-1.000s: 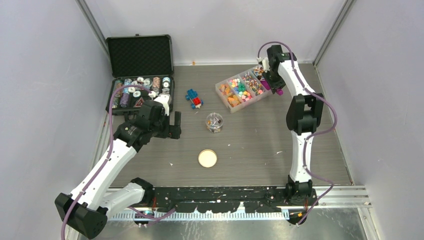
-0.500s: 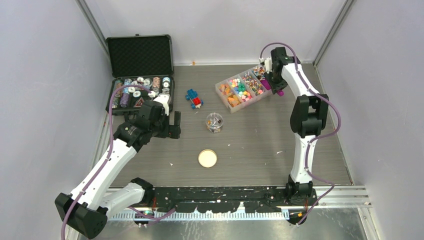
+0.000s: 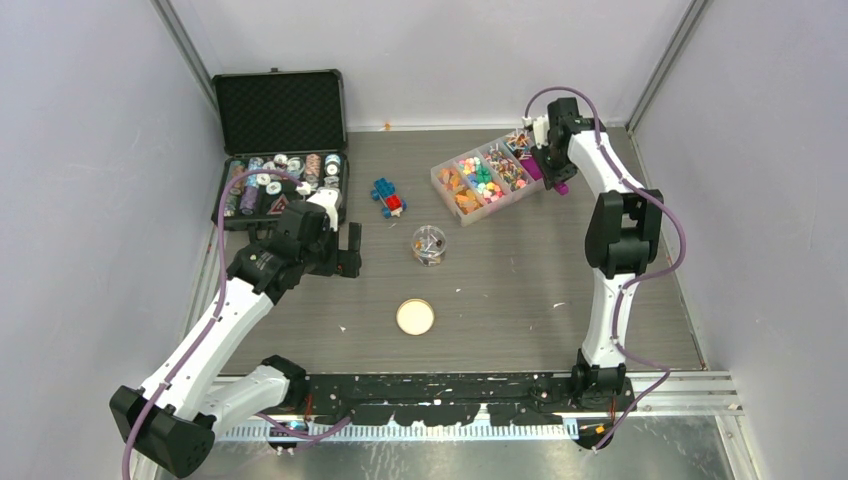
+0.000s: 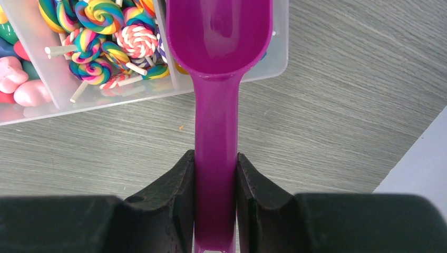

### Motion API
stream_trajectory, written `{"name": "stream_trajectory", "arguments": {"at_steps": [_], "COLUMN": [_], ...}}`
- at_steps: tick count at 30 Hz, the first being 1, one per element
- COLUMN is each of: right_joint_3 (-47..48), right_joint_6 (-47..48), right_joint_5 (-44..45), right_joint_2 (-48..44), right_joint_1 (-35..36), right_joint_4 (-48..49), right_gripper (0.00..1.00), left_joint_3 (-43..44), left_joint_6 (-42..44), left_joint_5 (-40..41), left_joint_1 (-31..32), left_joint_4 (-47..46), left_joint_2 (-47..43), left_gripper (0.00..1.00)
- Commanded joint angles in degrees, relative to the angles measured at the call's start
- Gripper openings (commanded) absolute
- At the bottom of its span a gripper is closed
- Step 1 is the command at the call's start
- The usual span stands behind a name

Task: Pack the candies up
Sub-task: Scoop the fake candies from the storage box.

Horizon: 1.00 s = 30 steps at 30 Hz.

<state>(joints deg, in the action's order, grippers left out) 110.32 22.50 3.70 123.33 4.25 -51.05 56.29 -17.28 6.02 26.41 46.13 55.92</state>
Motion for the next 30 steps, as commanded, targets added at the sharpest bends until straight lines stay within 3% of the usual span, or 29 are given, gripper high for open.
{"name": "stream_trajectory", "arguments": {"at_steps": [1,30], "right_joint_3": [-1.48,-7.25], "right_joint_6": [0.62,1.01], "right_joint_5": [-2.85,-6.78], "right_joint_2": [-2.57,-7.66], "right_joint_1": [0.16,-1.16], "right_joint_4": [4.7,9.73], "right_gripper": [0.01,0.0], "left_joint_3": [0.57,0.51], "left_joint_6": [1.02,0.93], "left_joint_5": [0.66,1.11], "left_joint_1": [0.22,0.22], "left_joint_4": [-0.78,-1.04], "left_joint_2": [-0.46,-0.35], "left_gripper": [0.99,0.99]}}
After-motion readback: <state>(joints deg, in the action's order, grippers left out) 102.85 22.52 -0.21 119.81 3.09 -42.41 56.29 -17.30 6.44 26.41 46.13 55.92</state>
